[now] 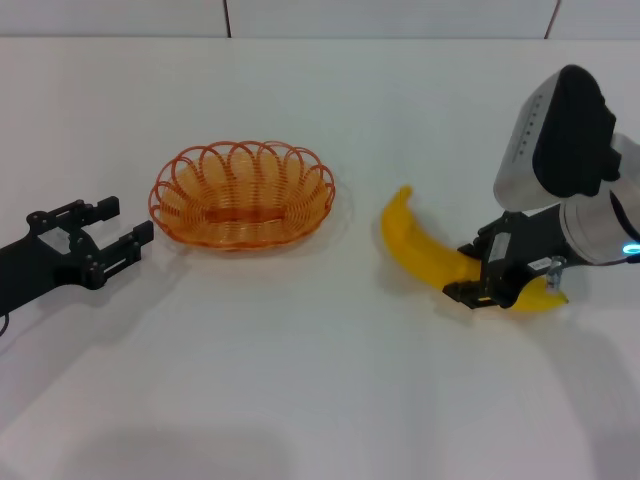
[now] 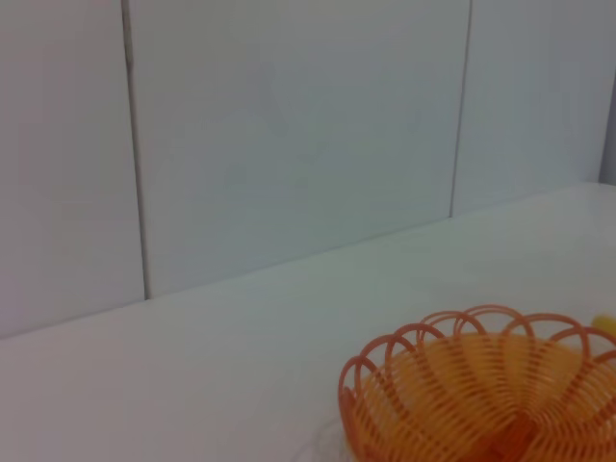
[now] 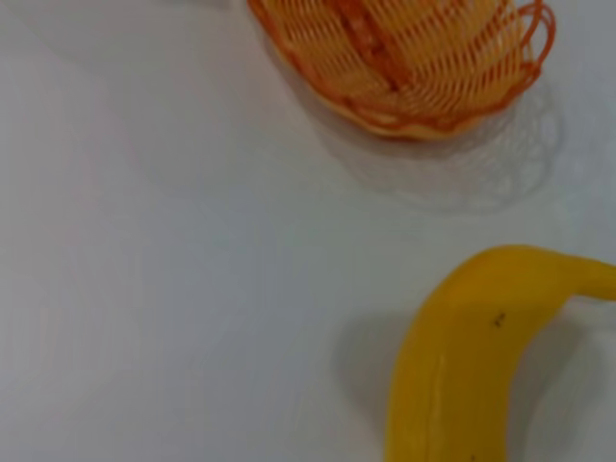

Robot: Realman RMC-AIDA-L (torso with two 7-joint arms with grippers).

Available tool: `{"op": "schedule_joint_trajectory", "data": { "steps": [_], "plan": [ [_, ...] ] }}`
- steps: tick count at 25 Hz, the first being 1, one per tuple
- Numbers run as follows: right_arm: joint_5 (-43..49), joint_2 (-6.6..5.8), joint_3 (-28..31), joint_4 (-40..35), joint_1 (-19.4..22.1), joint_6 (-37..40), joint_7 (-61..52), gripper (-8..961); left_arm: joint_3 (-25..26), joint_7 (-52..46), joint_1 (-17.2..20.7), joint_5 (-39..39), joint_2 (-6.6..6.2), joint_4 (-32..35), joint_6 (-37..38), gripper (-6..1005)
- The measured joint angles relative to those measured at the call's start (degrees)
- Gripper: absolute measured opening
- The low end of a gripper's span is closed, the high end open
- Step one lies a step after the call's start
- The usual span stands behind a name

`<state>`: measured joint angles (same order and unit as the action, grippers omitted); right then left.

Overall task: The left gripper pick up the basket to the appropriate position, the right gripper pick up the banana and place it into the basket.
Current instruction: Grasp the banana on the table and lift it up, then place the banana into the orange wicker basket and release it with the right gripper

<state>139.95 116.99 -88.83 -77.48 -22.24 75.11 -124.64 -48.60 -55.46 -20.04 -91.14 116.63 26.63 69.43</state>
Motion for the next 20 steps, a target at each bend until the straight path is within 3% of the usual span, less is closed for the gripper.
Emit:
{"op": "schedule_joint_trajectory", "data": {
  "steps": [4,13,20],
  "plan": [
    [-0.1,-0.01,-0.1,-2.6,0.1,-0.1,0.4,487,0.0,0.0,0.0,0.0,0.0,0.0,0.0,580],
    [-4.7,0.12,-3.2,-4.6,0.1,-9.5,5.0,503,0.0,0.0,0.0,0.0,0.0,0.0,-0.2,580],
    [-5.7,0.25,-9.9,-4.6,-0.8,-17.1,5.9,516,0.0,0.0,-0.1,0.0,0.08,0.0,-0.4,580]
  ]
}}
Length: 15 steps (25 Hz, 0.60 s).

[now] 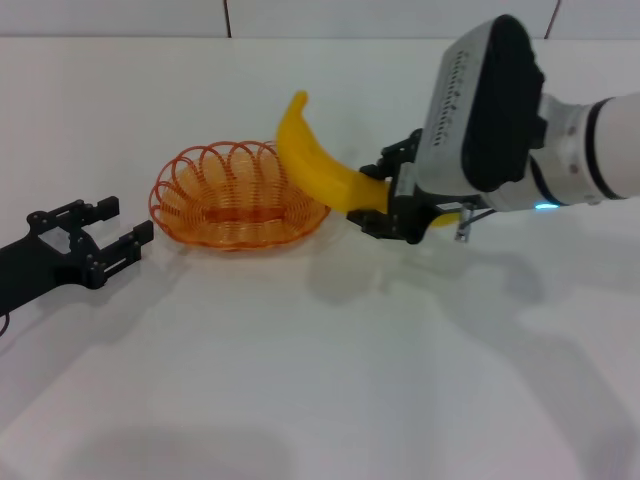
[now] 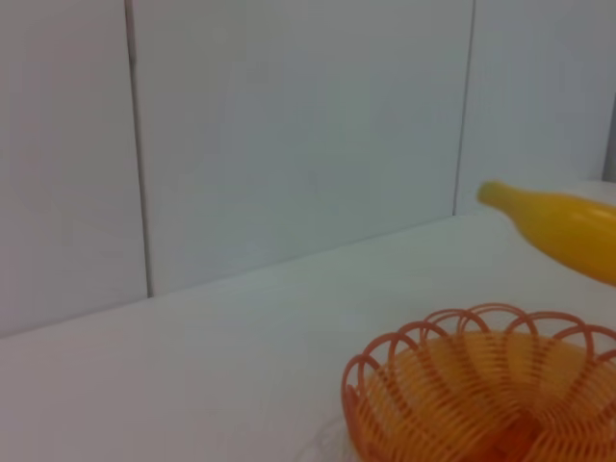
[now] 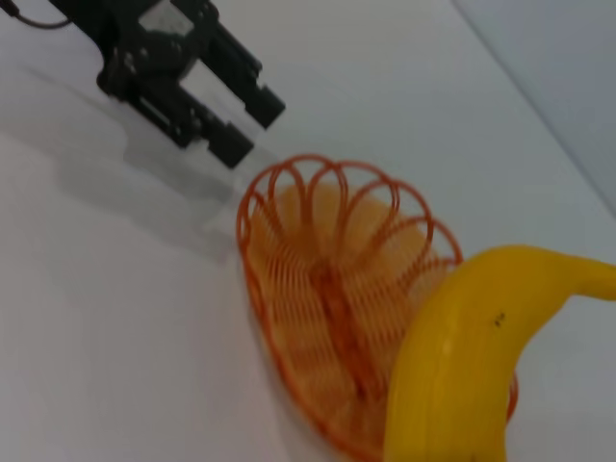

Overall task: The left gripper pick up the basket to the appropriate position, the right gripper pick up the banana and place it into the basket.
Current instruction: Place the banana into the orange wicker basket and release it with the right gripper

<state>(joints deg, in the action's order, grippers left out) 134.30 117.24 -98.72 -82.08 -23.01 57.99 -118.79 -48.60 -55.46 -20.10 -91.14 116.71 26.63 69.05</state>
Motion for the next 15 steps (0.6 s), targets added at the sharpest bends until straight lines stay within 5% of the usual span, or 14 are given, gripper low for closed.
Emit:
{"op": "schedule_joint_trajectory", "data": {
  "steps": [15],
  "plan": [
    [-0.4,0.09,-8.3,4.7,-5.3,-11.2,-0.8,543,0.0,0.0,-0.6,0.0,0.01,0.0,0.1,580]
  ]
}}
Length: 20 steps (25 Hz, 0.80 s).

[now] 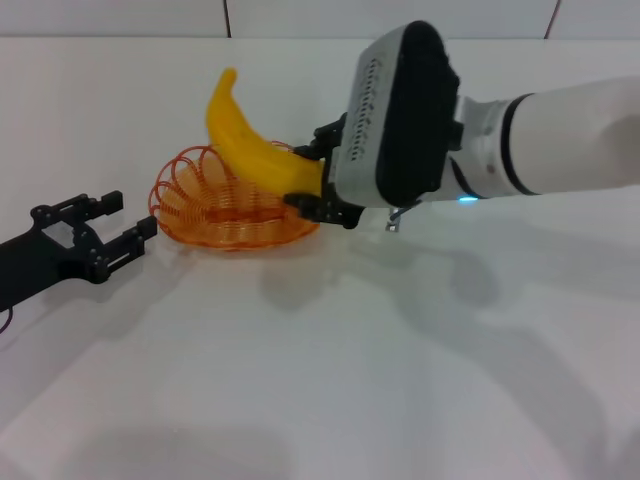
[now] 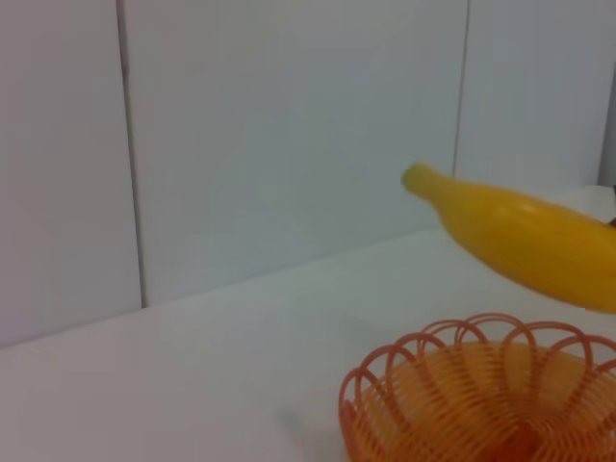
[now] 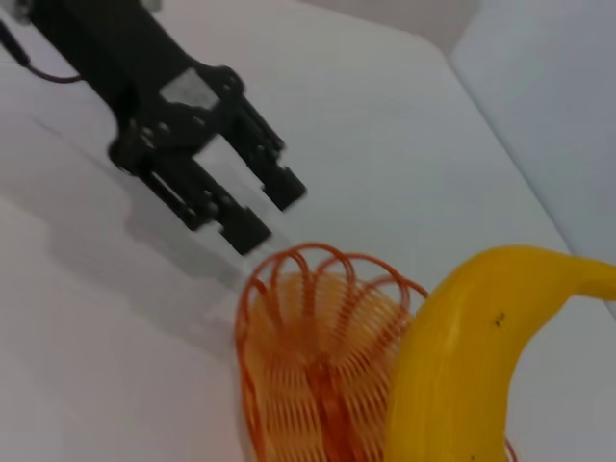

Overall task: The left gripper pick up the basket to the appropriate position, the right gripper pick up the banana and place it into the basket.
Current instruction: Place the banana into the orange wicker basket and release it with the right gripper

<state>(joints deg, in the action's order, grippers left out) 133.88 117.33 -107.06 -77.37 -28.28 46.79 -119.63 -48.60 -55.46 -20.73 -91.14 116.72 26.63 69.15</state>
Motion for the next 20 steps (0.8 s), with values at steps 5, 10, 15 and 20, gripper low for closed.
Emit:
{"op": "schedule_joint_trajectory", "data": {
  "steps": [5,10,15,20],
  "plan": [
    [0.0,0.0,-2.7,1.7,-1.9,-3.7,0.0,552,-0.4,0.0,-0.1,0.0,0.0,0.0,0.2,580],
    [0.0,0.07,-5.1,3.8,-3.9,-5.8,0.0,561,-0.8,0.0,-0.3,0.2,0.0,0.0,0.2,580],
    [0.1,0.09,-7.1,5.8,-5.3,-7.9,0.0,570,-0.8,0.0,-0.6,0.2,0.0,0.0,0.2,580],
    [0.2,0.13,-8.1,8.0,-7.3,-8.6,0.0,579,-0.8,0.0,-0.6,0.1,0.0,0.0,0.2,580]
  ]
}}
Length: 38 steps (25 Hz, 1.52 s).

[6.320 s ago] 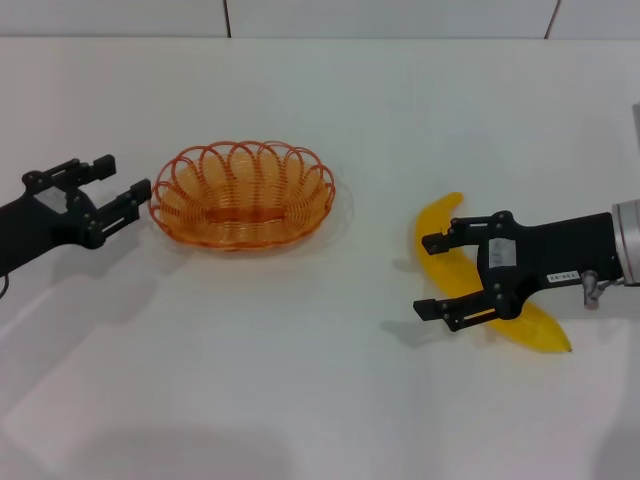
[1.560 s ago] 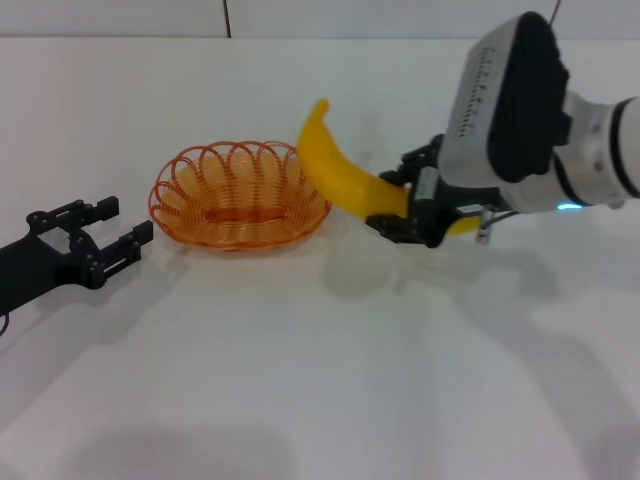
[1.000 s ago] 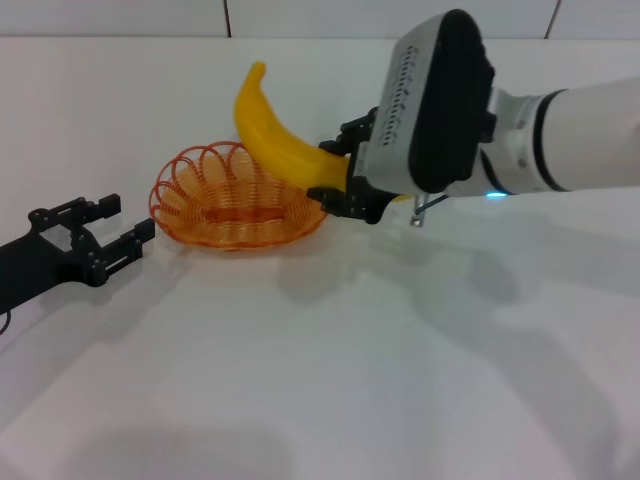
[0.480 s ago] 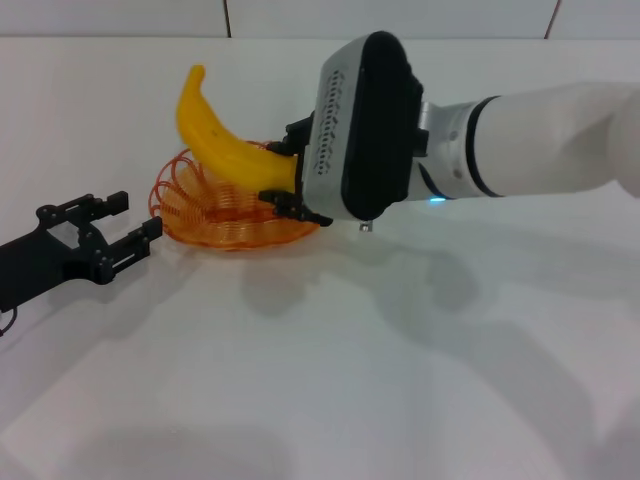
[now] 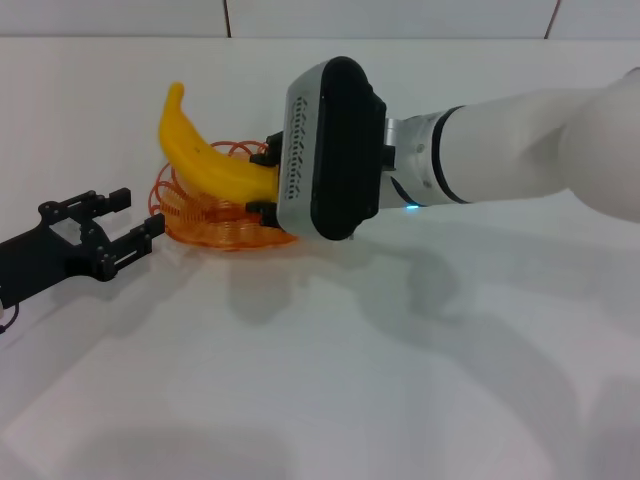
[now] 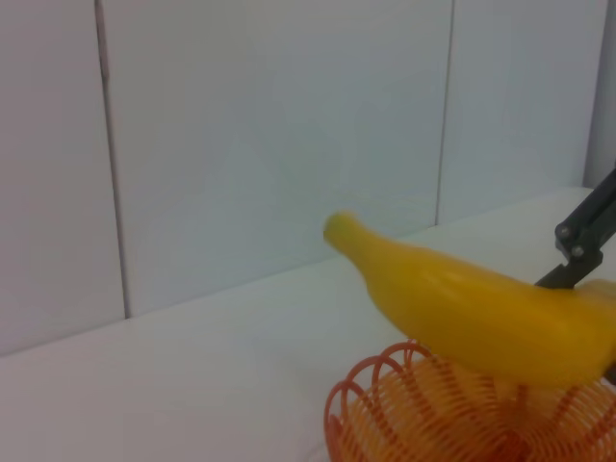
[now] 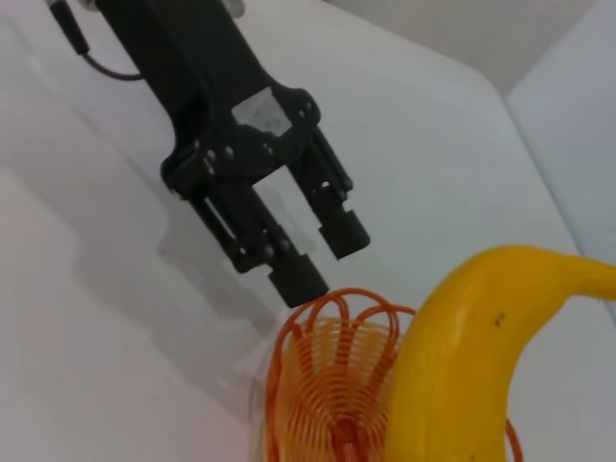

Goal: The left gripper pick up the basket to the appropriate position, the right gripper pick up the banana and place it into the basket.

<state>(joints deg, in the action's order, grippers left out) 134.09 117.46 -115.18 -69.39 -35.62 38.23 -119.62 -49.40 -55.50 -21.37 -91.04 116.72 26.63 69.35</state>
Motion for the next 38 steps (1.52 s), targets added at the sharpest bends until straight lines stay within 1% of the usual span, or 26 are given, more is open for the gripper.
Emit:
{"op": "schedule_joint_trajectory", "data": {
  "steps": [6,17,20,22,25,28,30,34,36,38],
  "plan": [
    [-0.2,0.06,-0.6,1.5,-0.8,-1.2,0.0,589,-0.1,0.0,-0.1,0.0,0.07,-0.2,0.0,580],
    [-0.2,0.04,-0.7,1.3,-0.5,-0.8,0.0,609,-0.6,0.0,-0.6,0.0,0.01,-0.7,0.0,580],
    [-0.2,0.04,-0.8,0.1,0.2,-0.8,0.0,710,-0.6,0.0,-0.4,0.0,0.0,-0.7,-0.1,580],
    [-0.2,-0.07,-0.8,-1.7,1.6,-0.7,0.1,777,-0.6,0.0,-0.4,0.0,0.0,-0.7,-0.1,580],
    [-0.2,-0.29,-0.5,-5.7,4.8,0.1,0.7,775,-0.6,0.0,-0.1,0.1,-0.01,-0.7,-0.4,580],
    [-1.0,-0.41,1.3,-9.4,7.6,3.6,1.8,774,-0.6,0.1,0.1,0.3,0.0,-0.7,-0.4,580],
    [-4.4,-0.41,3.7,-10.5,8.9,6.7,5.1,773,-0.6,0.1,0.2,0.3,0.0,-0.7,-0.4,580],
    [-15.5,-0.47,11.1,-9.9,10.6,14.6,15.3,771,-0.6,0.6,0.2,0.4,0.0,-0.7,-0.4,580],
    [-18.1,-0.48,14.3,-8.8,11.1,16.8,17.9,770,-0.6,0.6,0.2,0.5,0.0,-0.7,-0.4,580],
    [-18.8,-0.49,16.1,-7.9,11.3,17.6,18.5,769,-0.6,0.7,0.2,0.5,0.0,-0.7,-0.4,580]
  ]
}}
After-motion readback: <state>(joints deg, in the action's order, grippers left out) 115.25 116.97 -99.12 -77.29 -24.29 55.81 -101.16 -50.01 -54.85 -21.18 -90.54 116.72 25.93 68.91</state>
